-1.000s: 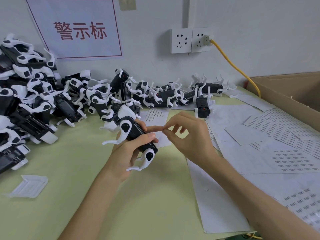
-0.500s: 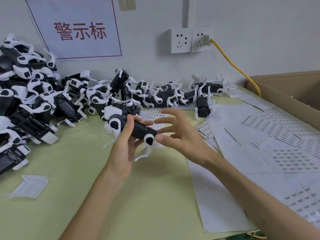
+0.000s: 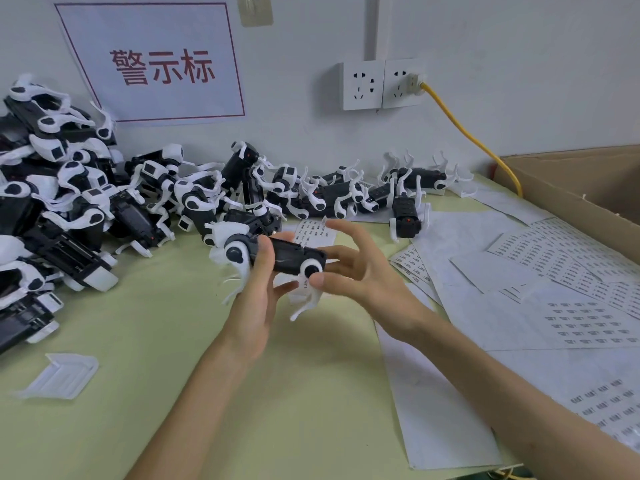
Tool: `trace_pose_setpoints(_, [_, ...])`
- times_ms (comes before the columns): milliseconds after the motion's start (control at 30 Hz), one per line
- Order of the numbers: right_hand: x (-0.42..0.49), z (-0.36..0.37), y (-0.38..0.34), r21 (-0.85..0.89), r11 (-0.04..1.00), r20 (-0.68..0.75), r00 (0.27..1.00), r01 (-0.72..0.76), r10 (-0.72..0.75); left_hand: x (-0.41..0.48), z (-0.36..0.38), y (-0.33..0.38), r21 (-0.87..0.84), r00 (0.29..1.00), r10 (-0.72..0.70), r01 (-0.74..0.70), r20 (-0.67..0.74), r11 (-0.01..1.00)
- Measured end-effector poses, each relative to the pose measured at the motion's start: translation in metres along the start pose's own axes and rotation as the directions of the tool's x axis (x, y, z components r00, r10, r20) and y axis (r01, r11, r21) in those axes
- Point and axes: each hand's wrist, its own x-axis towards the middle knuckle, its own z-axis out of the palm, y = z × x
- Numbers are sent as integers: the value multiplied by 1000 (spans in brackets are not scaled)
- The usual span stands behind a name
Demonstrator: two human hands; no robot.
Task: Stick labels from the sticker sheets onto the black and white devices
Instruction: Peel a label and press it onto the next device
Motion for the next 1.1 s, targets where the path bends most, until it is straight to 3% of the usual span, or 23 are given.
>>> trace_pose_setpoints(33, [1,-2,-1,56,998,-27,1000,2,0,-2,1,-2,70,1000,5,-5,-1,998])
trace_pose_setpoints(100, [3,-6,-5,194,981,-73,997,0,14,-6,2,-4,374,994,102,-107,34,921])
trace_pose_setpoints(167, [4,-12,-9,336,942,-109,993,-4,43,-5,2,-9,670,967,220,-250,131,699])
trace_pose_setpoints(233, [5,-16,-12,433,902,-140,988,-3,71,-2,1,-12,733,962,228,-264,152,627])
trace_pose_setpoints(333, [5,-20,-15,506,862,-145,983,-27,115,-1,-3,-13,687,980,180,-186,81,702])
trace_pose_setpoints(467, [4,-25,-13,459,885,-85,987,-83,136,1,-2,-10,649,999,43,-24,-14,761])
trace_pose_setpoints(567, [3,-25,-15,429,897,-42,990,-105,135,3,-1,-4,408,999,-34,40,-22,912])
trace_pose_setpoints(633, [4,-23,-16,372,924,-44,992,-91,116,2,-2,1,281,998,-32,13,60,960])
trace_pose_setpoints(667, [4,-22,-14,320,944,-51,994,-79,101,1,-3,2,164,988,-89,68,125,984])
trace_pose_setpoints(767, [3,-16,-10,124,991,-36,997,-57,61,-4,3,8,-69,912,-308,337,271,939])
trace_pose_setpoints(900, [1,-11,-10,17,1000,-83,996,-14,15,-6,9,5,-1,910,-314,326,270,945])
trace_pose_setpoints(1000, [2,-13,-9,-62,996,-247,966,59,-72,-4,7,4,-136,929,-316,345,195,929])
trace_pose_setpoints(1100, [4,-19,-10,11,998,-411,910,68,-57,-2,3,5,-152,936,-327,345,131,926])
